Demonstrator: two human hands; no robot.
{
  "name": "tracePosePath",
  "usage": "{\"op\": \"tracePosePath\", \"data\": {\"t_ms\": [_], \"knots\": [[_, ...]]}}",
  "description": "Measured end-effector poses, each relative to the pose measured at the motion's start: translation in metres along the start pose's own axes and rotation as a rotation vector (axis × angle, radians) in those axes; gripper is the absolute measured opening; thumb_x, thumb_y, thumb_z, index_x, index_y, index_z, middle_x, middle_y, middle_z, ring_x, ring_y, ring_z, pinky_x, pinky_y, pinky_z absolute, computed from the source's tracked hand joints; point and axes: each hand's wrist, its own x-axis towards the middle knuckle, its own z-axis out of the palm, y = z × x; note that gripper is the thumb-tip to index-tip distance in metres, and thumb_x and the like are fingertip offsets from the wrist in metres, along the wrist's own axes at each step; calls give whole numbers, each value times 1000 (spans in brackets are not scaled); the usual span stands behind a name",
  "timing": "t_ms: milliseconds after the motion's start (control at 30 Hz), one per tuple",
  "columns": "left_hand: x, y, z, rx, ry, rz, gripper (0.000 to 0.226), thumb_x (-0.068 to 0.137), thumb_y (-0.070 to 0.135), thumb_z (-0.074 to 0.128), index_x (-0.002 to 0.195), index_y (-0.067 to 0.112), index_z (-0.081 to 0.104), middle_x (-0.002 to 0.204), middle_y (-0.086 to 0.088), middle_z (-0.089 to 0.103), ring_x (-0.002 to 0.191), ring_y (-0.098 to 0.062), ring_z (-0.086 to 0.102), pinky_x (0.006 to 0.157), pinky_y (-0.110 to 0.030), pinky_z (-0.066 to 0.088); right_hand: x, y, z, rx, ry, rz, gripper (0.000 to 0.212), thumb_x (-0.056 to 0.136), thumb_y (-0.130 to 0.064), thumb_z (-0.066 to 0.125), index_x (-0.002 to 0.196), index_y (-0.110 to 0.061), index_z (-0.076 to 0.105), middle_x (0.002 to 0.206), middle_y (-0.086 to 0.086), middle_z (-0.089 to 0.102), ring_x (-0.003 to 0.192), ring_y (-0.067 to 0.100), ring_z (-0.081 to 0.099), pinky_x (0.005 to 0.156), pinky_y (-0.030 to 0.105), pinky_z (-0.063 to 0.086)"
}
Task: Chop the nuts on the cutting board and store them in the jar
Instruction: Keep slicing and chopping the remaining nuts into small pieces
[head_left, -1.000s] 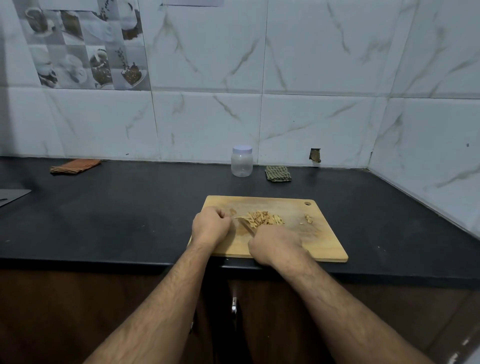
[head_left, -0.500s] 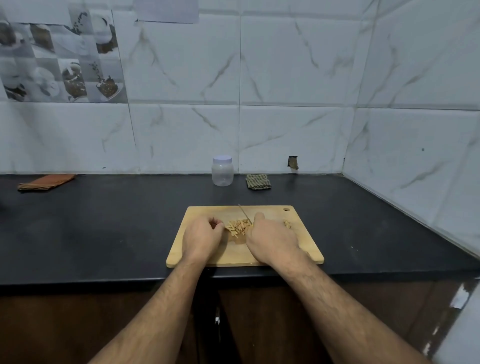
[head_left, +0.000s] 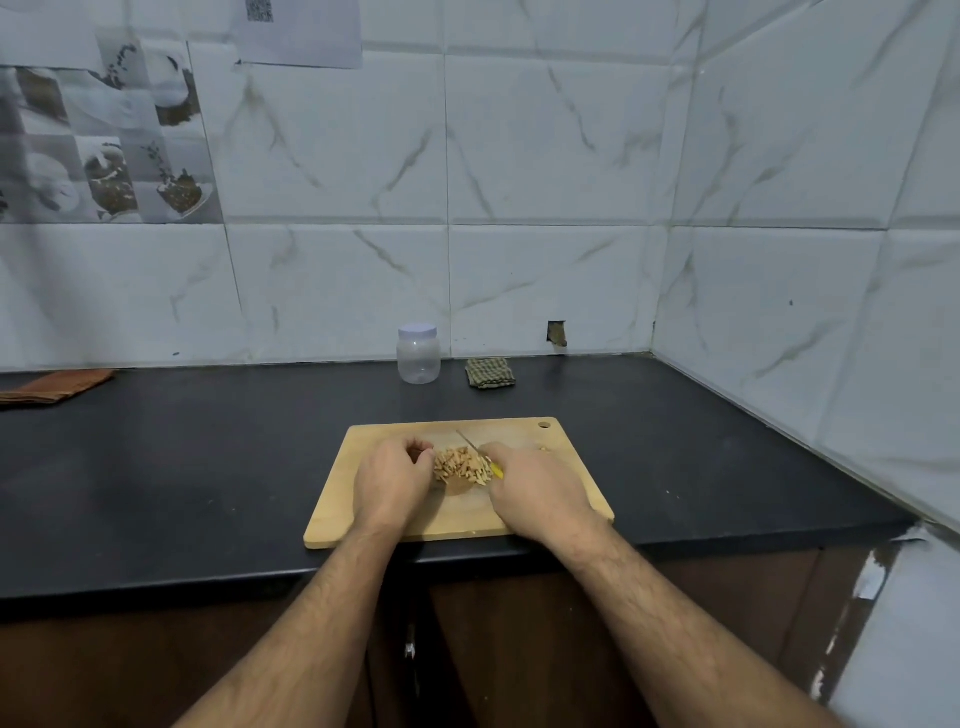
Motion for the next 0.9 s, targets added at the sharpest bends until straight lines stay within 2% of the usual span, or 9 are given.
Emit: {"op": "tracePosePath", "data": {"t_ms": [100, 167, 367, 467, 567, 733, 900], "knots": [[3, -1, -4, 2, 5, -6, 10, 93, 28, 60, 90, 27, 69, 91, 9, 70, 89, -15, 64, 76, -27, 48, 6, 8, -6, 25, 12, 49, 56, 92, -15, 46, 144, -37, 46, 136, -4, 60, 123, 22, 55, 94, 35, 45], [5, -2, -5, -2, 10, -15, 10, 93, 28, 59, 91, 27, 69, 91, 9, 70, 88, -14, 63, 76, -26, 46, 10, 15, -11, 32, 12, 91, 52, 93, -15, 46, 141, -33, 51, 137, -4, 59, 124, 22, 54, 93, 35, 45], [12, -3, -1, -6, 13, -26, 11, 93, 28, 59, 91, 25, 69, 90, 8, 70, 87, -14, 63, 75, -27, 46, 29, 38, -10, 30, 42, 231, 42, 91, -16, 49, 130, -30, 59, 116, -1, 66, 104, 22, 60, 72, 31, 44], [13, -3, 1, -9, 13, -25, 10, 93, 28, 60, 92, 25, 70, 91, 8, 69, 88, -13, 63, 77, -28, 48, 36, 49, -12, 73, 80, 300, 29, 90, -23, 56, 118, -25, 64, 99, -2, 65, 86, 20, 58, 66, 30, 44], [13, -4, 1, -8, 17, -30, 10, 93, 28, 60, 91, 26, 69, 89, 10, 69, 87, -12, 62, 76, -27, 47, 39, 51, -9, 88, 88, 322, 23, 89, -22, 58, 110, -21, 66, 91, -3, 63, 81, 20, 56, 62, 30, 42], [14, -6, 5, -25, 1, -44, 10, 92, 29, 60, 89, 27, 69, 83, 9, 72, 83, -12, 67, 79, -30, 52, 41, 36, 7, 52, 65, 281, 28, 88, -11, 51, 112, -18, 63, 94, 1, 60, 85, 22, 54, 68, 32, 46], [17, -6, 5, -1, 20, -17, 12, 94, 24, 60, 98, 23, 71, 95, 7, 71, 89, -13, 63, 81, -27, 49, 50, 19, 12, -8, 85, 287, 20, 89, -7, 51, 105, -12, 62, 100, 3, 64, 83, 23, 53, 66, 30, 40]]}}
